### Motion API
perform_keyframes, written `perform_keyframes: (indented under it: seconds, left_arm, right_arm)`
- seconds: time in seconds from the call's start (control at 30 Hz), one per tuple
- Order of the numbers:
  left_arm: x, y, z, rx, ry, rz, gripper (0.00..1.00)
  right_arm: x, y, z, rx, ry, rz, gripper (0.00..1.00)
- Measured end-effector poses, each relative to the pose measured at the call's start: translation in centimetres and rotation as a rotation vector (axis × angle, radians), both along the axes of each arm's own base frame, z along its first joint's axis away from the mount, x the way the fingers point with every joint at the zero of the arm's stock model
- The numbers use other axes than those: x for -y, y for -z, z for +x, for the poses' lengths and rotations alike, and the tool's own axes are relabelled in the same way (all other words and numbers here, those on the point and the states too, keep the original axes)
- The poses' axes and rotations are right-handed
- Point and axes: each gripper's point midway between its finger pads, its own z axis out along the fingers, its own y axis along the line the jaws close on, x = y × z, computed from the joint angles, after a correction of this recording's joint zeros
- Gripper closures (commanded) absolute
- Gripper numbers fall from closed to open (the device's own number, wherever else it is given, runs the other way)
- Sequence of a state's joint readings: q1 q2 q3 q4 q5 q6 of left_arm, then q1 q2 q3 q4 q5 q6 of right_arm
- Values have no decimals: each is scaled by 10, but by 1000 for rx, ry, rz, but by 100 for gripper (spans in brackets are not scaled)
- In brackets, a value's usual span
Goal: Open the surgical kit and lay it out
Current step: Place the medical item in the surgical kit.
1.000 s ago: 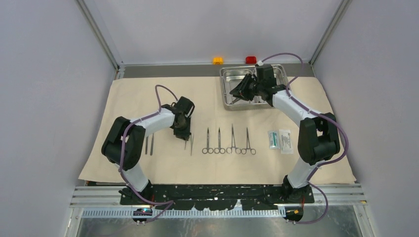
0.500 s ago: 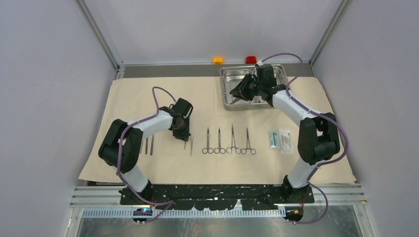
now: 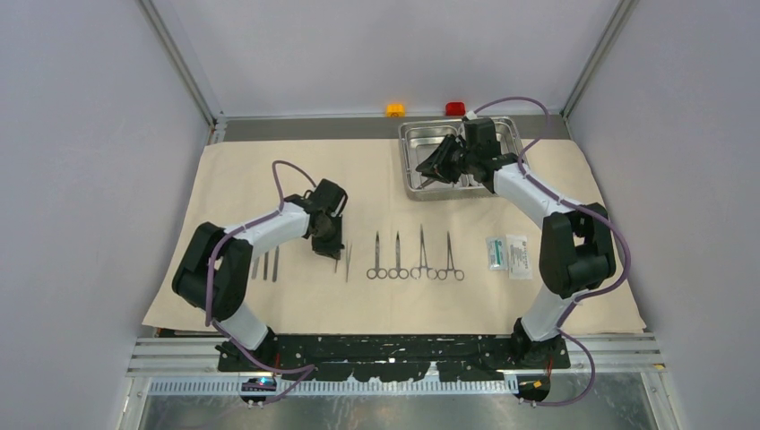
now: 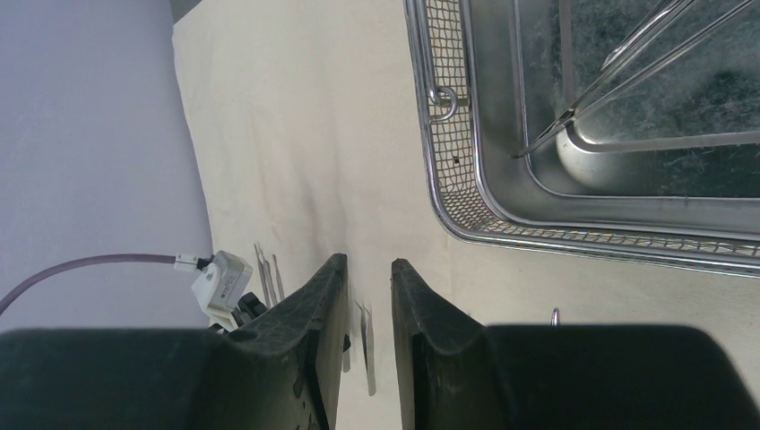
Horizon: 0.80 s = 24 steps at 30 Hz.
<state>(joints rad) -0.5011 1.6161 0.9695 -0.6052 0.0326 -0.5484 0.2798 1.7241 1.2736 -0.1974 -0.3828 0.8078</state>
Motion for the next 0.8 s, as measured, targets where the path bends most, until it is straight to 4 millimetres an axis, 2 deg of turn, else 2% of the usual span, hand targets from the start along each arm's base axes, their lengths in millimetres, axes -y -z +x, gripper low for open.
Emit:
perform_keyframes:
  seconds: [0.4, 0.8]
  left_arm:
    - [2, 1, -14, -63, -19, -21, 88]
    - [2, 6, -18, -92, -38, -20, 87]
  right_arm:
    - [0, 0, 0, 2, 0, 0, 70]
    - [-1, 7, 5, -13, -1, -4, 70]
